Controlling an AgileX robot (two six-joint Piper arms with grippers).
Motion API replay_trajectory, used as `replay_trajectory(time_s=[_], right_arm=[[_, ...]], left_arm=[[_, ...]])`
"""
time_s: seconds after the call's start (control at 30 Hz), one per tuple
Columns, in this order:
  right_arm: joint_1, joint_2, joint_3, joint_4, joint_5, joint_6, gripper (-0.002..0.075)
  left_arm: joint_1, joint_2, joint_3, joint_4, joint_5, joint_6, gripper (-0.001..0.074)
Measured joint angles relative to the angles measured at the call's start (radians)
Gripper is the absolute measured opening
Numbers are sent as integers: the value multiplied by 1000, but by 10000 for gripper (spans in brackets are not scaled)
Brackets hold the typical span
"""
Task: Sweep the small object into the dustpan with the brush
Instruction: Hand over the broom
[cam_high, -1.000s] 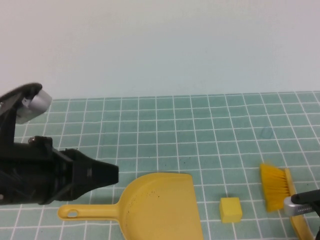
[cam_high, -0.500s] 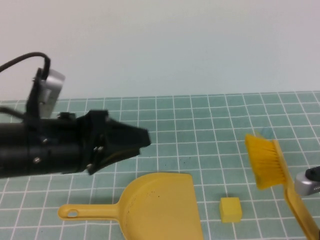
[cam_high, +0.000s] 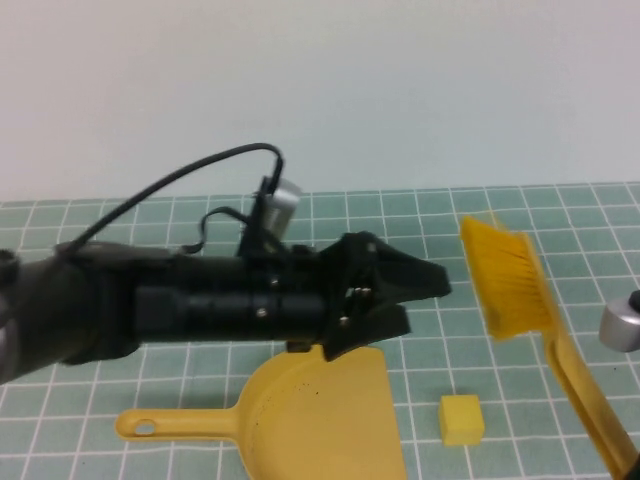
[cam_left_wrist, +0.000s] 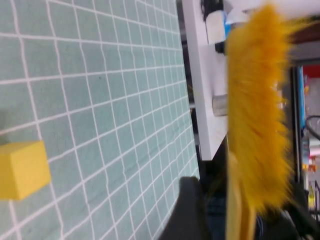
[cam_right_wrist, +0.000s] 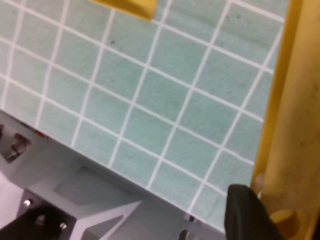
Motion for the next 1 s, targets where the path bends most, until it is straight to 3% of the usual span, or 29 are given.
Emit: replay_trajectory(time_s=[0.33, 0.87, 0.97, 1.0], right_arm=[[1, -2, -9, 17, 25, -7, 190], [2, -2, -9, 31, 22, -7, 190], [2, -2, -9, 31, 21, -7, 190], [2, -2, -9, 31, 21, -7, 190]], left_arm=[[-92, 135, -221, 11, -48, -41, 554], [-177, 255, -343, 2, -93, -92, 521], [-188, 255, -352, 5, -119, -92, 445], [-188, 255, -352, 5, -126, -92, 388]])
